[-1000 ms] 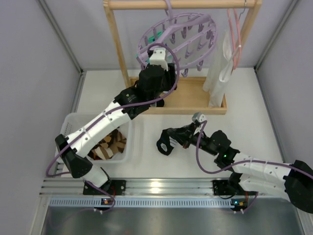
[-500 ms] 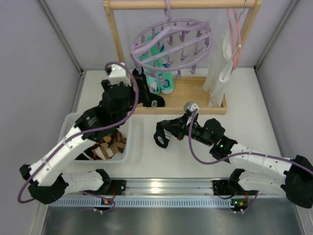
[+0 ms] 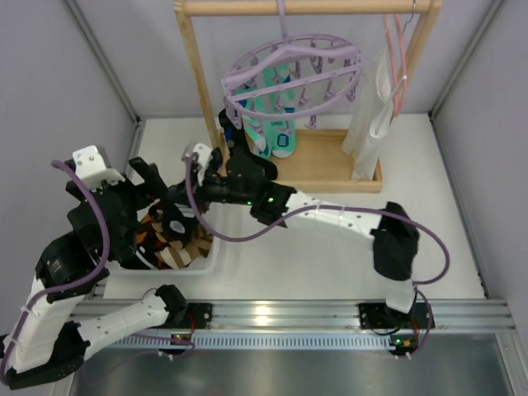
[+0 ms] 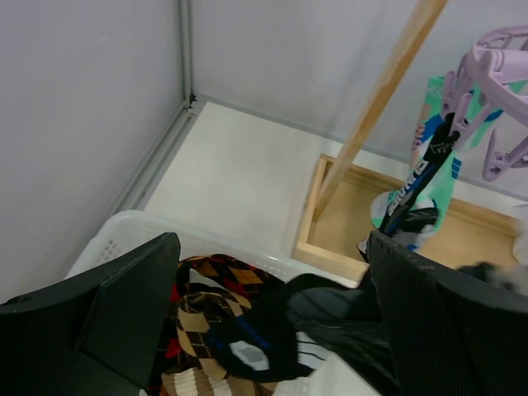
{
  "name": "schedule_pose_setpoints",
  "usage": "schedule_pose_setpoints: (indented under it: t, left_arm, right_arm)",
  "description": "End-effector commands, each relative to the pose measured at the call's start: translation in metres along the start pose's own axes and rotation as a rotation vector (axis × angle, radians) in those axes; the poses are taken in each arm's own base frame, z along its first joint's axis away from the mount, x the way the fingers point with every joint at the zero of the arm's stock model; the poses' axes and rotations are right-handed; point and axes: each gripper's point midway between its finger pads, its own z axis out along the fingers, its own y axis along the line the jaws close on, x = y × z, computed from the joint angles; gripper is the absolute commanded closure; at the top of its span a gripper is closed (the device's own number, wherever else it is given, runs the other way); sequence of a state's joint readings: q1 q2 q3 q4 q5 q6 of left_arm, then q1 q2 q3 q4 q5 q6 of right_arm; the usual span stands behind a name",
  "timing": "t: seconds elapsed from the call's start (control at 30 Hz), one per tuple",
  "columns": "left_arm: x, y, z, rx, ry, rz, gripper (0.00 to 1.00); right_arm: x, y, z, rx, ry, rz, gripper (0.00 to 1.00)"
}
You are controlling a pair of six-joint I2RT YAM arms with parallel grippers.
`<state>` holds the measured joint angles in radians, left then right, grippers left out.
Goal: Remove the socks clipped to the hanger
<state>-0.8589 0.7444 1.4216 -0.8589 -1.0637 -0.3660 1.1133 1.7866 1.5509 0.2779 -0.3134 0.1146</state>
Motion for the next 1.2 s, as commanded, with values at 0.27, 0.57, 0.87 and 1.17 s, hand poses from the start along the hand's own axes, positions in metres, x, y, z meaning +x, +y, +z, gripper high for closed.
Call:
schedule_pose_setpoints:
  t: [0.27, 0.57, 0.87, 1.17]
  left_arm:
    - [-0.006, 0.054, -0.016, -0.117, -0.077, -0.081, 0.01]
    - [0.037, 0.045, -0.004, -0.138, -0.032, -0.037, 0.01]
    - [0.042, 0.054, -0.006, -0.158, -0.045, -0.075, 0.01]
    - [0.042, 0.025, -0.005, -0.019, -0.001, -0.106, 0.01]
  right_arm:
    - [0.216, 0.039, 0.098, -0.195, 0.366, 0.251, 0.99]
    - [0.206, 0.036, 0.084, -0.183, 0.348, 0.270, 0.59]
    - [0.126, 0.042, 0.044, -0.183, 0.254, 0.183, 0.21]
    - [0.096, 0.015, -0.025, -0.055, 0.190, 0.155, 0.01]
